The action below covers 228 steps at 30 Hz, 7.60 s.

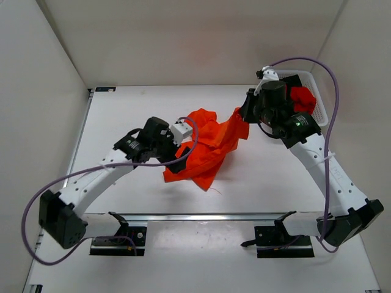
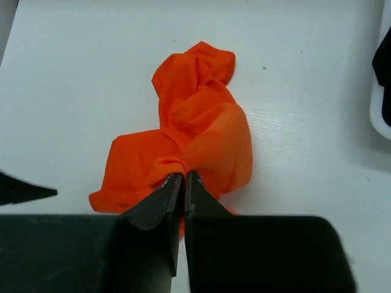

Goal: Fold and stack the t-shirts
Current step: Flatten out the tshirt, then fold the flattened tshirt in 1/3 of the way

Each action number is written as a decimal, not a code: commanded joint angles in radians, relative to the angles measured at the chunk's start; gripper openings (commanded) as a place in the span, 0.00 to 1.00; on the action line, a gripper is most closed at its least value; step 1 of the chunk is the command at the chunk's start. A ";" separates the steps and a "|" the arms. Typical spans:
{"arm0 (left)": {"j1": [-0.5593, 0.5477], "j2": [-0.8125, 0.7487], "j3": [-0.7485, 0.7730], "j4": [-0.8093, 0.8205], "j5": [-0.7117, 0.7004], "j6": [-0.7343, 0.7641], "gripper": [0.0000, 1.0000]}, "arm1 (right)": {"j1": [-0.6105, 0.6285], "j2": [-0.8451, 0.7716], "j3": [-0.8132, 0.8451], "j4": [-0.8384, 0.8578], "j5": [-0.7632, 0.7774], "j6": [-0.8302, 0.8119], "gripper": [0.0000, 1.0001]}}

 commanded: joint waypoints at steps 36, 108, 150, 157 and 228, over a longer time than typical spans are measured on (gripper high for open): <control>0.037 0.299 -0.161 0.172 -0.096 0.231 0.00 | -0.180 -0.174 -0.292 0.218 -0.218 0.021 0.00; 0.267 0.048 0.128 0.468 -0.491 0.444 0.00 | -0.237 -0.152 -0.344 0.429 -0.154 -0.043 0.00; 0.308 -0.416 -0.641 0.203 -0.645 0.422 0.01 | -0.209 0.139 -0.574 0.494 -0.399 -0.091 0.00; 0.354 -0.192 -0.578 0.312 -0.633 0.453 0.00 | -0.218 0.240 -0.525 0.511 -0.404 -0.094 0.00; 0.632 0.361 -0.157 -0.048 -0.228 0.097 0.00 | -0.485 0.130 -0.803 0.264 -0.416 0.112 0.00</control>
